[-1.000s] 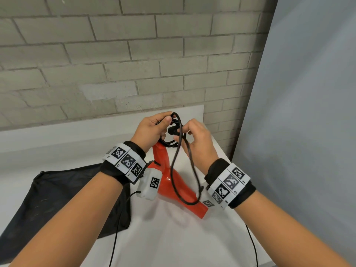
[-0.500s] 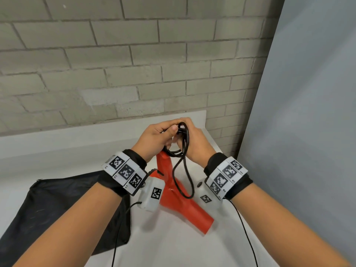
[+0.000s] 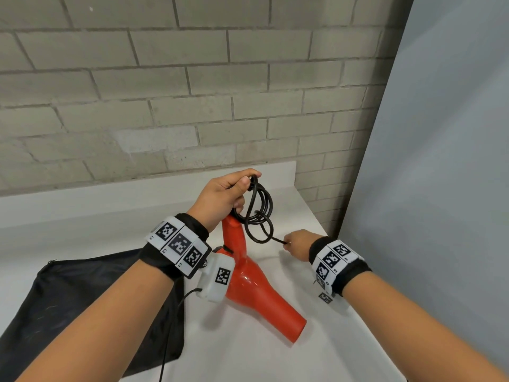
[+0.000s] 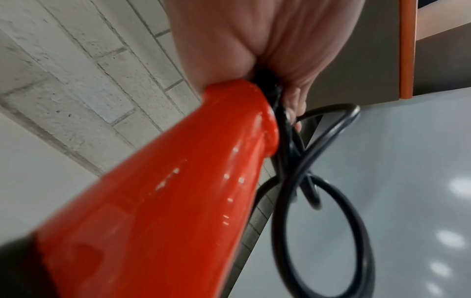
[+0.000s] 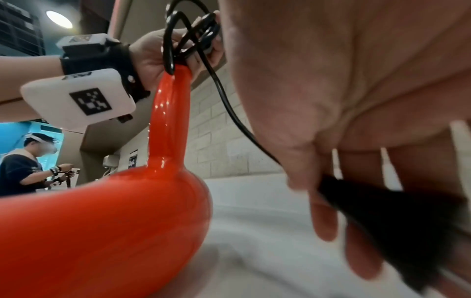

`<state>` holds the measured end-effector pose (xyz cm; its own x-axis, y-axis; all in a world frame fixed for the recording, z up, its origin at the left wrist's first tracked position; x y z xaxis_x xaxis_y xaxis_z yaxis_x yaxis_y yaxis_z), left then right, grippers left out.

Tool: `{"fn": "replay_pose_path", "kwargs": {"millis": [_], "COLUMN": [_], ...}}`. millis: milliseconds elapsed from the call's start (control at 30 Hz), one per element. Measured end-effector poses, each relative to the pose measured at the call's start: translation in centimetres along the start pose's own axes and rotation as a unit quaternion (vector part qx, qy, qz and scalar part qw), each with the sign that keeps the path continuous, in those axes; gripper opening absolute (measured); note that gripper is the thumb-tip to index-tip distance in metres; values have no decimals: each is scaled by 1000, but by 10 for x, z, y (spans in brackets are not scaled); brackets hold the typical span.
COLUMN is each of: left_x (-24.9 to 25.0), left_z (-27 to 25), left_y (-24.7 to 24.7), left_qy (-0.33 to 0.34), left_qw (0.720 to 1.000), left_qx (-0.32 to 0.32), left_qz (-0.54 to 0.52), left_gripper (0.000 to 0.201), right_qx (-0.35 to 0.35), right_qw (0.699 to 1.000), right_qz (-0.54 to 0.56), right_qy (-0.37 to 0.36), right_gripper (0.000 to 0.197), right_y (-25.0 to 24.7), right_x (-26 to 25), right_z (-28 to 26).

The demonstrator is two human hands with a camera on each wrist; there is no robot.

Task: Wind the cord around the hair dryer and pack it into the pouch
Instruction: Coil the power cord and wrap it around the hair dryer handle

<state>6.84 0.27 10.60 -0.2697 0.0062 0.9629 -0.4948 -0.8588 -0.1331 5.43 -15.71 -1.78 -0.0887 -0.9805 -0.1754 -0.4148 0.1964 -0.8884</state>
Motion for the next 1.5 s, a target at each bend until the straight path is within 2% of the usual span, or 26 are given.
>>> {"fn": "replay_pose_path", "kwargs": {"millis": [67,100,167,233,333,400,600,733,800,833,900,967,1000,1067,1133,1200,1267,1300,1367,1433,1500], "left_x": [-1,-2,-2,-1,-1,-1,-9,-12,-9,-8,-7,-7,-8,-9,-10,-10,-10,-9,-9,-7,-5], "left_z": [1,1,1,2,0,-1,0,3,0,-2,-7,-7,-6,-4,-2,-1,0,0,-1,-3,-6], "left_y": [1,2,2,1,-1,-4,-15,-11,-8,-8,-8,-11,-13,-14,-15,-16,-16,-16,-15,-13,-12], "left_qy": [4,6,9,9,10,12,-4,-33,-26,-17,-4,2,4,4,4,5,2,-1,-6,2,13], "left_qw": [1000,1000,1000,1000,1000,1000,1000,998,997,997,998,999,999,999,999,1000,1000,1000,999,999,999], "left_qx": [-6,-7,-6,-4,-3,0,19,11,-8,-16,-19,-12,-8,-6,-6,-6,-5,-8,-13,-17,-8], "left_qz": [-3,-4,0,-3,-6,-3,-7,-55,-73,-71,-53,-43,-42,-40,-35,-30,-28,-30,-38,-43,-40], "left_gripper": [22,22,23,24,25,24,28,27,27,26,24,23,23,23,23,24,25,26,26,25,19], "right_qx": [56,85,114,116,155,194,243,254,218,178,99,54,53,79,95,74,21,13,32,79,137], "right_qw": [993,976,918,877,850,842,870,896,927,949,978,992,995,986,959,924,887,875,872,877,880], "right_qz": [73,143,278,335,381,421,416,364,300,241,128,54,60,147,233,303,368,389,404,412,403], "right_qy": [-73,-138,-261,-324,-328,-275,-103,-13,63,103,134,96,66,-23,-132,-220,-278,-289,-274,-233,-212], "right_gripper": [50,53,50,41,21,13,21,16,16,21,33,36,38,57,63,50,25,17,27,33,29], "right_y": [-10,-18,-32,-39,-41,-41,-38,-38,-32,-25,-10,-1,1,-6,-20,-30,-31,-30,-31,-37,-46], "right_x": [-13,-22,-44,-60,-66,-59,-20,2,17,26,36,30,25,8,-18,-41,-59,-64,-64,-59,-53], "right_z": [1,-3,-15,-23,-24,-23,3,19,28,30,27,19,15,0,-20,-36,-44,-45,-41,-37,-35]}}
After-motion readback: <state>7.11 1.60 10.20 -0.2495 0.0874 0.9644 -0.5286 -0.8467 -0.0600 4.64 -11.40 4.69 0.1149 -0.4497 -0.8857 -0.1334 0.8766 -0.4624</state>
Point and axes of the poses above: each hand's wrist, its own z-axis towards the middle knuckle, its own y-axis out of the palm, x = y × z, the point moved 5 cm from there along z, towards the middle knuckle, and after that the axes turned 3 degrees about -x, right-handed, at the moved point
